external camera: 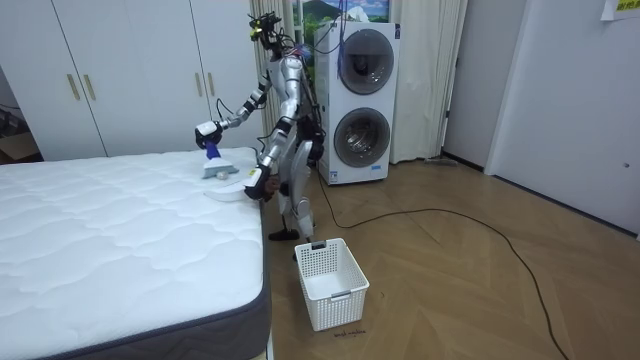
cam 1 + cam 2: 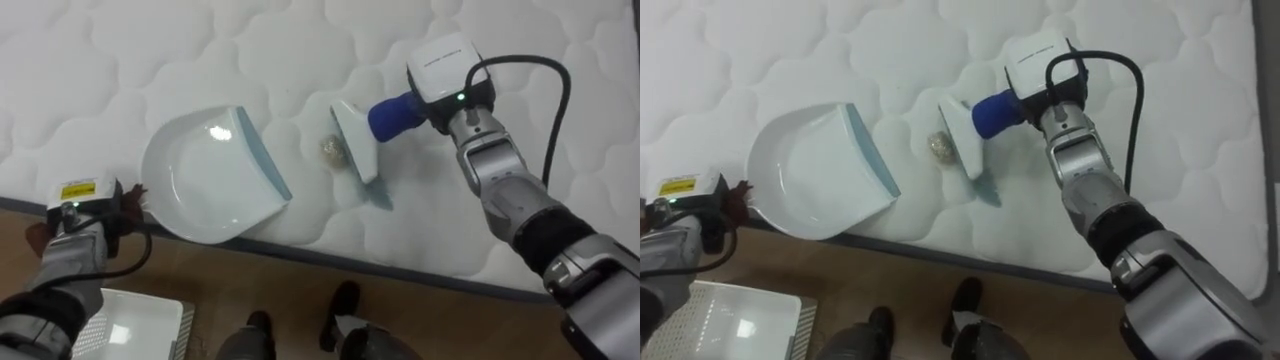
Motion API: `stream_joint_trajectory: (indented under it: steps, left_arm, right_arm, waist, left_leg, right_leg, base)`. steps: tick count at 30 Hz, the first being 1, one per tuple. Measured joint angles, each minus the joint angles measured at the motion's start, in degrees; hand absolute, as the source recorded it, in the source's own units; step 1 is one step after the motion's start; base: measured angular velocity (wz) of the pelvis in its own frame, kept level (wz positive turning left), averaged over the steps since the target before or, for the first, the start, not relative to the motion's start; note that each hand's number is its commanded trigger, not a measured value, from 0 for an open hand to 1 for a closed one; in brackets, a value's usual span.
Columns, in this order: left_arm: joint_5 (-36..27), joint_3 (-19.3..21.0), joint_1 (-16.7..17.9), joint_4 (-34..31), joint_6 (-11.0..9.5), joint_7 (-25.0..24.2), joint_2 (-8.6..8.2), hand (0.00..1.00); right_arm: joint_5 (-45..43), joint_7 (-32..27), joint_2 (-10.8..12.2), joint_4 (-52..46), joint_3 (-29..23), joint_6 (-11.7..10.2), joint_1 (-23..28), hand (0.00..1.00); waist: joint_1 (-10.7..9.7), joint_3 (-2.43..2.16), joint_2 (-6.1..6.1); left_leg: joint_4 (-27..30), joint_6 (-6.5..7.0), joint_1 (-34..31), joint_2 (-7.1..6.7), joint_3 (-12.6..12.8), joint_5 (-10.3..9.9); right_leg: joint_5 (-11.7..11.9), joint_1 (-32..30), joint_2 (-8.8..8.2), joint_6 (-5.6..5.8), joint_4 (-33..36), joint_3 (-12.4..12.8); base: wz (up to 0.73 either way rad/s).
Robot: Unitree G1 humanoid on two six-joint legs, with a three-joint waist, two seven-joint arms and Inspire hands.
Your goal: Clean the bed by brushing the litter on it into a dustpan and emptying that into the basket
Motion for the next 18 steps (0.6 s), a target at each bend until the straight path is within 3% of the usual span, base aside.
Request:
stream_joint_trajectory:
  steps: [8,13,18]
  left_arm:
    - [0.03,0.46,-0.08,1.0,0.0,-0.01,-0.61,1.0]
    - [0.06,0.39,-0.08,1.08,-0.01,-0.09,-1.19,1.0]
    - [0.05,0.42,-0.08,1.32,-0.01,-0.1,-1.19,1.0]
  right_arm:
    - [0.17,1.39,1.49,-2.07,-0.11,-0.19,0.06,1.0]
    - [6.03,3.86,2.26,-2.25,-0.12,-0.31,0.06,1.0]
    - [9.31,5.25,2.02,-2.25,-0.14,-0.78,0.06,1.0]
  waist:
    - [-0.04,-0.06,0.64]
    - [0.01,-0.04,1.87]
    - [-0.02,-0.05,2.01]
  left_leg:
    - [-0.52,0.01,0.01,-0.09,0.09,0.03]
    - [-0.54,0.0,0.18,-0.13,0.08,0.04]
    - [-0.75,-0.01,0.21,-0.09,0.07,0.04]
  right_leg:
    - [0.04,-0.2,-0.13,-0.06,-0.02,-0.02]
    - [0.2,-0.25,-0.19,-0.34,0.1,0.08]
    - [0.11,-0.27,-0.26,-0.34,0.09,0.27]
  base:
    - [0.0]
    - [0.0]
    - [0.0]
